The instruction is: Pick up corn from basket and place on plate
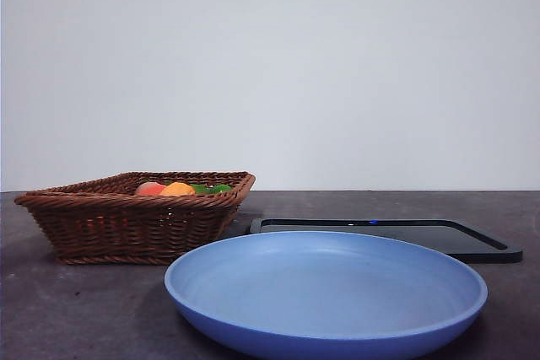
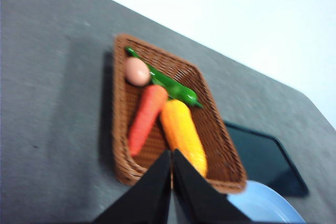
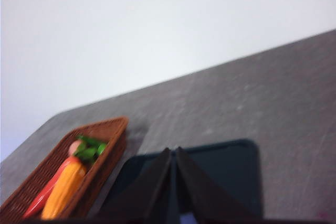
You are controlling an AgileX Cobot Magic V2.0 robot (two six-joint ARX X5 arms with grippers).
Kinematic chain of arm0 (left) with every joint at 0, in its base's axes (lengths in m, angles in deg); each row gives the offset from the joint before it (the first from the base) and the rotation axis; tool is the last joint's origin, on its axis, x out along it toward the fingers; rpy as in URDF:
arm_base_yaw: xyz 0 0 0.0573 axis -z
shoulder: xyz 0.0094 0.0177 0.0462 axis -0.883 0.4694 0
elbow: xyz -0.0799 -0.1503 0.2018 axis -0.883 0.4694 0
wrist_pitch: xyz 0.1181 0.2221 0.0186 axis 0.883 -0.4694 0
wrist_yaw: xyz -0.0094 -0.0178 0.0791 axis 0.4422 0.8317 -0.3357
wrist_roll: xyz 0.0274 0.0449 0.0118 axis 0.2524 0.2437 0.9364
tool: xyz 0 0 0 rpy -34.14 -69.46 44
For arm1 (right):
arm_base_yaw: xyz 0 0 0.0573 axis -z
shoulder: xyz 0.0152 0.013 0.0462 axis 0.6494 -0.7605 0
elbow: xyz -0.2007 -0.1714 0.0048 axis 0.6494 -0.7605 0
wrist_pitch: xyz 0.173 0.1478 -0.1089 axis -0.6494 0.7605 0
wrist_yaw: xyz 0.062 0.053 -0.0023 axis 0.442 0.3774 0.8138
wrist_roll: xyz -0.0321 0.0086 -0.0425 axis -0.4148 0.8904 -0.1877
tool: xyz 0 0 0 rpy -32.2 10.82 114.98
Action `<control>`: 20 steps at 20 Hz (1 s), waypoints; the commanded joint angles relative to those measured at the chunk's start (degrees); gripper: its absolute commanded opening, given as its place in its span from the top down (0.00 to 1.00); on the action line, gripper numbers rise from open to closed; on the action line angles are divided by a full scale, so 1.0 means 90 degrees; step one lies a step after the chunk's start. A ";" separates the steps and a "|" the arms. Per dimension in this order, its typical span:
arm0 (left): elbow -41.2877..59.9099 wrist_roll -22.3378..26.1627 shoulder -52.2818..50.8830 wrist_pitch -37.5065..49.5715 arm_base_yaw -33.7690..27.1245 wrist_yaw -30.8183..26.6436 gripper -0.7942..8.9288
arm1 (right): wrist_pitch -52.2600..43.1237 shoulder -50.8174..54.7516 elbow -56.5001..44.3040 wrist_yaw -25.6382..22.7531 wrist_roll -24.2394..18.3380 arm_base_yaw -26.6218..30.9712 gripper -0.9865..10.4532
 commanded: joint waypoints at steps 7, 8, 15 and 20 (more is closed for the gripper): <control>-0.1265 0.1384 0.1234 -0.1044 -0.0002 0.0687 0.91 | 0.1486 -0.1479 0.1498 0.0933 -0.1418 -0.0002 0.91; -0.1379 0.1523 0.1353 -0.1175 -0.0002 0.0746 0.91 | 0.1744 -0.1673 0.1661 0.0974 -0.1651 -0.0005 0.91; -0.2028 0.2174 0.2076 -0.1960 0.0053 0.1107 0.91 | 0.3094 -0.2630 0.2494 0.1285 -0.2820 -0.0187 0.91; -0.2091 0.2234 0.2237 -0.2006 0.0175 0.1122 0.91 | 0.3478 -0.2948 0.2710 0.1256 -0.3041 -0.0561 0.91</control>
